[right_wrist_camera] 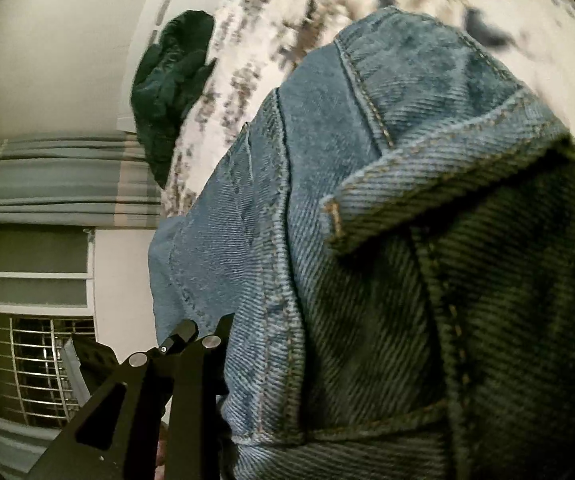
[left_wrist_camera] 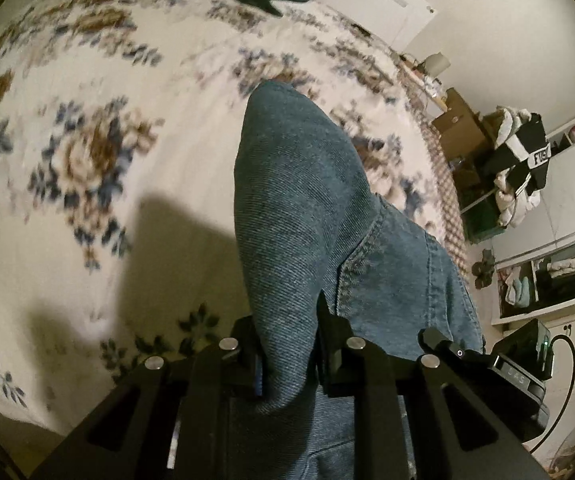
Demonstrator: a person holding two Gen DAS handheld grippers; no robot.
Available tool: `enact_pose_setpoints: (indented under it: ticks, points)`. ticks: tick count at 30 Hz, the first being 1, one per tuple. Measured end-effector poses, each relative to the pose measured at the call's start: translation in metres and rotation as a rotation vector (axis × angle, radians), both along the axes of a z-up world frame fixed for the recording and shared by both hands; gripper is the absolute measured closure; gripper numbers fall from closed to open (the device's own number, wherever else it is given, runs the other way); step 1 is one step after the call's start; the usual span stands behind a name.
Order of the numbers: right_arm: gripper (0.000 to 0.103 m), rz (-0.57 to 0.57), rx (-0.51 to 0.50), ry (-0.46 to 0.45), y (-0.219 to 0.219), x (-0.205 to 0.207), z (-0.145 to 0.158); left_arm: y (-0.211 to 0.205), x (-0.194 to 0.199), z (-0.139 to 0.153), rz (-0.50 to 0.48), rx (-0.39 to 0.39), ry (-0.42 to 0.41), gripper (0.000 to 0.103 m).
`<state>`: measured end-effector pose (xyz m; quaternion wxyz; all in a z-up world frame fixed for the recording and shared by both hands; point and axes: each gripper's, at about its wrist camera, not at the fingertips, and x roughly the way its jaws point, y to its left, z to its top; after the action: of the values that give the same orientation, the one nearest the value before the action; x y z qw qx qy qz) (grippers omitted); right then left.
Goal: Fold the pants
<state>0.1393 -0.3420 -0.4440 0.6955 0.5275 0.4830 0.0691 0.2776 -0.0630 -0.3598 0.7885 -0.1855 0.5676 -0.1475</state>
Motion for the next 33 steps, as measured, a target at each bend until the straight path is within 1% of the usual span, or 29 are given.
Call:
enact_pose_setpoints:
  ticks: [3,5,8,10,12,16,19,23,24,27,30,31,32,33]
  points:
    - [0.074,0.004,-0.016,-0.030,-0.007,0.028,0.023,-0.005,0.025,0.017,0.003,-0.007,-0.024,0.087]
    - [0.074,0.003,-0.037,-0.054,-0.011,0.057,0.041,-0.006,0.049,0.025,0.002,-0.017,-0.037,0.087]
    - [0.074,-0.001,-0.061,-0.076,-0.015,0.096,0.057,-0.010,0.091,0.031,-0.005,-0.032,-0.055,0.087]
    - [0.074,-0.012,-0.086,-0.090,-0.020,0.129,0.067,-0.012,0.125,0.027,-0.015,-0.045,-0.062,0.087]
    - [0.074,-0.028,-0.103,-0.097,-0.024,0.162,0.072,-0.015,0.158,0.022,-0.024,-0.053,-0.064,0.087]
    - [0.074,-0.054,-0.122,-0.102,-0.030,0.221,0.067,-0.020,0.215,0.005,-0.043,-0.055,-0.071,0.087]
    - [0.074,-0.060,-0.125,-0.109,-0.037,0.266,0.050,-0.022,0.252,-0.014,-0.052,-0.045,-0.070,0.087]
    - [0.074,-0.058,-0.103,-0.101,-0.043,0.320,0.010,-0.027,0.296,-0.046,-0.056,-0.019,-0.059,0.087]
    - [0.074,-0.055,-0.094,-0.097,-0.045,0.337,-0.007,-0.028,0.309,-0.059,-0.055,-0.010,-0.055,0.087]
    - [0.074,-0.045,-0.080,-0.082,-0.049,0.369,-0.046,-0.031,0.335,-0.090,-0.057,0.001,-0.038,0.086]
    - [0.073,-0.021,-0.067,-0.047,-0.050,0.402,-0.090,-0.030,0.357,-0.129,-0.042,0.009,0.009,0.086]
    - [0.069,-0.015,-0.062,-0.021,-0.051,0.410,-0.105,-0.030,0.360,-0.138,-0.037,0.012,0.025,0.086]
    - [0.062,-0.011,-0.060,0.007,-0.054,0.416,-0.116,-0.028,0.362,-0.148,-0.033,0.015,0.044,0.086]
    - [0.058,-0.003,-0.064,0.041,-0.056,0.420,-0.127,-0.027,0.363,-0.156,-0.029,0.012,0.060,0.086]
